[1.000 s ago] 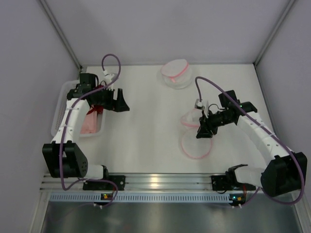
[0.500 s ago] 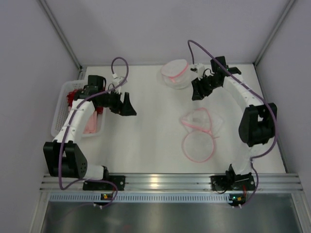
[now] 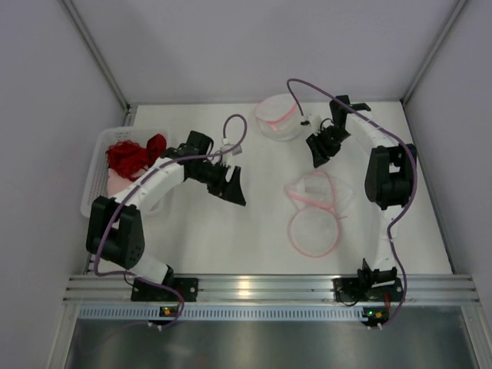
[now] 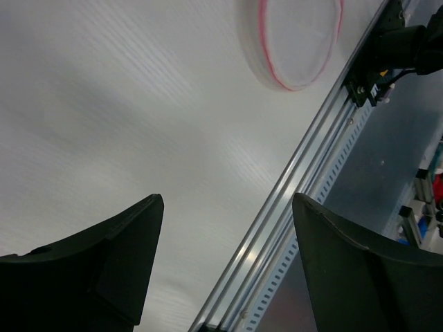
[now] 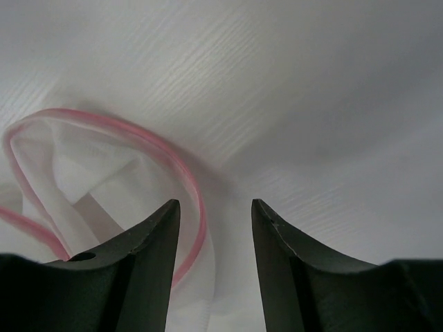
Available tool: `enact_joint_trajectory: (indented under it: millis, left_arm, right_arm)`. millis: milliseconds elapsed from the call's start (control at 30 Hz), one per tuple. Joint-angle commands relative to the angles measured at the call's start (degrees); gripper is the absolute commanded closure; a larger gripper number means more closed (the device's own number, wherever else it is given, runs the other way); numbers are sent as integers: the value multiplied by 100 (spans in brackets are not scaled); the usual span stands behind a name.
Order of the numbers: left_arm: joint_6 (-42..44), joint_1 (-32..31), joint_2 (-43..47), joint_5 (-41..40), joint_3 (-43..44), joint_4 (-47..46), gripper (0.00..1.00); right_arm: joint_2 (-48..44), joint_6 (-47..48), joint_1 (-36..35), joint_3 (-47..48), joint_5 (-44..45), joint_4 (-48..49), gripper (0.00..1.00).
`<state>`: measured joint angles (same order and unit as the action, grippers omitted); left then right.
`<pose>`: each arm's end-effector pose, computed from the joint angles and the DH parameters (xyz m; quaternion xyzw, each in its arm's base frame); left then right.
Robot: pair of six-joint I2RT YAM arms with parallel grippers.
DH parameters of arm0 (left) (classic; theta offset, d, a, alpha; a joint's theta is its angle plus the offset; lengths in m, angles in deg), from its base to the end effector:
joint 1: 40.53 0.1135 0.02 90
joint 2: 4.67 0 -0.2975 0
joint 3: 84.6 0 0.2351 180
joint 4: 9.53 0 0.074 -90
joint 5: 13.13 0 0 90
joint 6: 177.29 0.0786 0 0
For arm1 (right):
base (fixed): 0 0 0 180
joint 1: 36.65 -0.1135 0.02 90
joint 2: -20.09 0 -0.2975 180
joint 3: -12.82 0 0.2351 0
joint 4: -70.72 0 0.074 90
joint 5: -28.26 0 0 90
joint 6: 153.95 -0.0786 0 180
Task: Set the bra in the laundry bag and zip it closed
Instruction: Adjust the laundry bag at the center of the board.
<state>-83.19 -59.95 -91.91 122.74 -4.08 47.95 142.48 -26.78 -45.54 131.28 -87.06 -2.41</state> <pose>0.2596 -0.1514 0.2672 0.2681 0.8611 -0.4039 0.1531 0.4358 0.1022 0.2072 -0.4020 0.8825 0.1843 0.1598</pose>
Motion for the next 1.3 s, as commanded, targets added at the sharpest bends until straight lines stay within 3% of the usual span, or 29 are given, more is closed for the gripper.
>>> enact_joint_trajectory:
  millis: [0, 133, 167, 300, 400, 567, 867, 1000, 1267]
  left_arm:
    - [-1065, -448, -372, 448, -166, -1041, 20]
    - [-1578, -677, -1021, 511, -44, -1702, 19]
    - [-1683, -773, -1136, 502, -17, -1895, 19]
    - [-3042, -984, -1681, 590, -34, -3125, 19]
    - [-3546, -1274, -2068, 503, 9, -3890, 19]
    - [-4389, -1881, -2657, 108, 71, -4892, 19]
    - [-4471, -2356, -3220, -394, 220, -5008, 23]
    - [-4409, -2400, -3343, -807, 203, -4771, 33]
    - [-4374, -2417, -3369, -1211, 326, -4937, 65]
  right_arm:
    - [40, 572, -43, 197, 45, -423, 53]
    - [22, 739, -87, -224, 141, -371, 56]
    - [39, 783, -87, -269, 133, -388, 61]
    - [-109, 976, -78, -383, -113, -686, 67]
    - [-320, 1082, -69, -524, -192, -731, 73]
    - [-715, 811, -8, -612, -402, -713, 100]
    - [-1928, -559, 290, -1121, -921, 174, 100]
    - [-2640, -1044, 379, -1718, -931, 640, 100]
    - [-3685, -2177, 616, -3116, -668, 1492, 100]
